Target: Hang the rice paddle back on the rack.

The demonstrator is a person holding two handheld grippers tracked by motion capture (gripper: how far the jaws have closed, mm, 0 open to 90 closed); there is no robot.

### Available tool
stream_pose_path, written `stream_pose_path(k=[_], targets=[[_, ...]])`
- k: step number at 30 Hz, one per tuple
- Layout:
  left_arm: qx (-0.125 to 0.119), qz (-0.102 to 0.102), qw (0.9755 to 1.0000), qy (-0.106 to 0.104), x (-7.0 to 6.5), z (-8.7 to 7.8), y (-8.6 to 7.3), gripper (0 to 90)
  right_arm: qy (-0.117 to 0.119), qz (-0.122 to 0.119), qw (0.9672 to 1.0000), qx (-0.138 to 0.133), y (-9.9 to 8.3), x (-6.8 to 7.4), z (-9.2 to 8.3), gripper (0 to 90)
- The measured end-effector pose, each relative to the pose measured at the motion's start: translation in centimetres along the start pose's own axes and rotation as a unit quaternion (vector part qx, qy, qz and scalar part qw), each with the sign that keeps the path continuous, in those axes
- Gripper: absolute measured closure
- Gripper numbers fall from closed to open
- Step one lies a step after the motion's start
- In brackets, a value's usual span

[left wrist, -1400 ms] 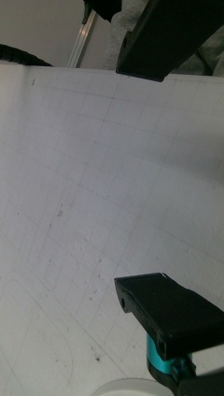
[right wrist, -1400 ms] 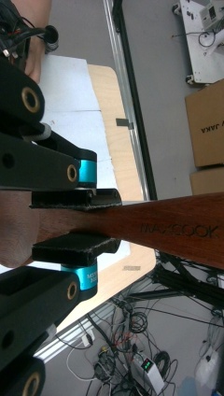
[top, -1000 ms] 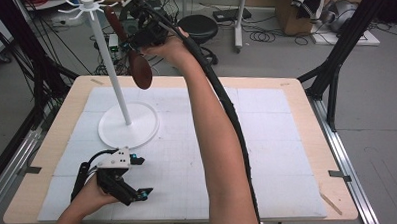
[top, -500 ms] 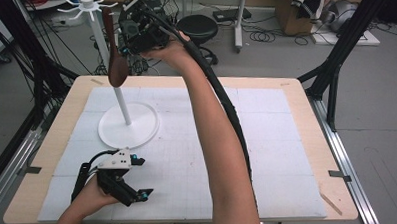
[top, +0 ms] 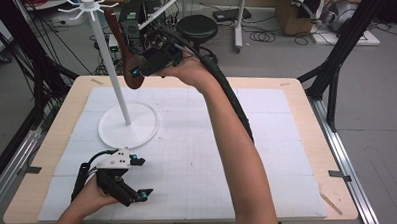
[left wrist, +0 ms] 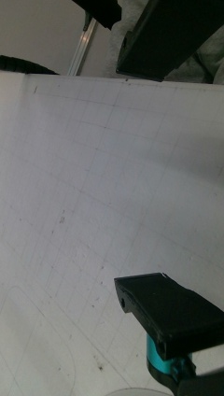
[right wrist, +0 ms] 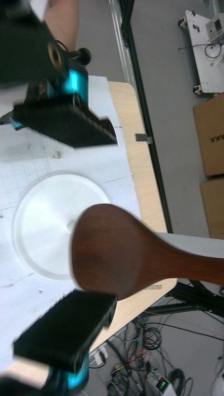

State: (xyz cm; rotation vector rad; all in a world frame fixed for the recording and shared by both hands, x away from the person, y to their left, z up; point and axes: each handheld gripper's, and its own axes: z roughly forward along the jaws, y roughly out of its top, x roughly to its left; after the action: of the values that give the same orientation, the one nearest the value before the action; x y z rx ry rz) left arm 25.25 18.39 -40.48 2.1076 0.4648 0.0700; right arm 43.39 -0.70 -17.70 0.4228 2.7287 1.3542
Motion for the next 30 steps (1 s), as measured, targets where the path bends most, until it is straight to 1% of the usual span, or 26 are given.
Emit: stream_pose_path(k=[1,2,3,4,6,7,8,9,10,11,12,14,15,16,17,20,22,23,25,28,30], targets=[[0.002,0.001,1.0000,0.000,0.0,0.0,0.0,1.7,-0.002,0.006,1.0000,0.005,-0.3,0.2,-0.2,15.3],[0.003,0.000,1.0000,0.000,0.0,0.0,0.0,1.7,-0.004,0.004,1.0000,0.006,-0.6,0.3,-0.3,14.7],[0.002,0.000,1.0000,-0.001,0.0,0.0,0.0,1.7,-0.001,0.005,1.0000,0.004,-0.8,0.4,-0.4,13.8],[0.002,0.000,1.0000,-0.001,0.0,0.0,0.0,1.7,0.002,0.007,1.0000,0.003,-1.1,0.5,-0.6,10.9],[0.001,-0.001,1.0000,-0.002,0.0,0.0,0.0,1.7,0.006,0.015,0.9999,0.000,-1.7,0.6,-1.0,9.8],[0.001,0.000,1.0000,-0.002,0.0,0.0,0.0,1.7,0.005,0.016,0.9999,-0.003,-2.1,0.7,-1.2,7.6],[0.000,0.000,1.0000,-0.002,0.0,0.0,0.0,1.7,0.005,0.019,0.9998,-0.002,-2.4,0.7,-1.3,3.1],[-0.001,-0.001,1.0000,-0.004,0.0,0.0,0.0,1.7,0.000,0.017,0.9998,-0.004,-2.7,0.7,-1.3,0.8],[-0.001,-0.001,1.0000,-0.004,0.0,0.0,0.0,1.7,-0.007,0.021,0.9997,0.008,-3.1,1.0,-1.3,0.8],[-0.002,-0.001,1.0000,-0.004,0.1,0.0,0.0,1.7,-0.005,0.016,0.9998,0.009,-3.2,1.0,-1.3,0.8],[-0.003,-0.003,1.0000,-0.006,0.1,0.0,0.0,1.7,-0.002,0.023,0.9996,0.013,-3.7,1.4,-1.5,0.8],[-0.004,-0.003,1.0000,-0.005,0.1,0.0,0.0,1.7,-0.003,0.018,0.9998,0.010,-4.3,1.6,-1.6,0.8],[-0.004,-0.004,1.0000,-0.005,0.1,0.0,0.0,1.7,-0.002,0.022,0.9997,0.013,-4.7,1.8,-1.7,0.8],[-0.004,-0.005,1.0000,-0.004,0.1,-0.1,0.0,1.7,-0.009,0.016,0.9997,0.016,-5.0,1.9,-1.7,0.8],[-0.005,-0.006,1.0000,-0.004,0.1,-0.1,0.0,1.7,-0.005,0.020,0.9996,0.019,-5.3,2.1,-1.8,0.8],[-0.008,-0.005,0.9999,-0.005,0.1,-0.1,0.1,1.7,-0.005,0.021,0.9997,0.014,-6.2,2.3,-2.0,0.8],[-0.008,-0.006,0.9999,-0.004,0.2,-0.2,0.1,1.7,-0.013,0.026,0.9993,0.025,-6.8,2.6,-2.2,0.8],[-0.009,-0.006,0.9999,-0.004,0.2,-0.1,0.1,1.7,-0.013,0.026,0.9993,0.022,-7.1,2.8,-2.3,0.8],[-0.009,-0.006,0.9999,-0.003,0.2,-0.2,0.1,1.7,-0.016,0.019,0.9996,0.014,-7.6,3.0,-2.5,0.8],[-0.012,-0.008,0.9999,-0.003,0.2,-0.2,0.1,1.7,-0.027,0.025,0.9992,0.017,-8.5,3.5,-2.9,0.8],[-0.013,-0.006,0.9999,-0.003,0.2,-0.3,0.1,1.7,-0.028,0.025,0.9992,0.010,-9.1,3.9,-3.3,0.8]])
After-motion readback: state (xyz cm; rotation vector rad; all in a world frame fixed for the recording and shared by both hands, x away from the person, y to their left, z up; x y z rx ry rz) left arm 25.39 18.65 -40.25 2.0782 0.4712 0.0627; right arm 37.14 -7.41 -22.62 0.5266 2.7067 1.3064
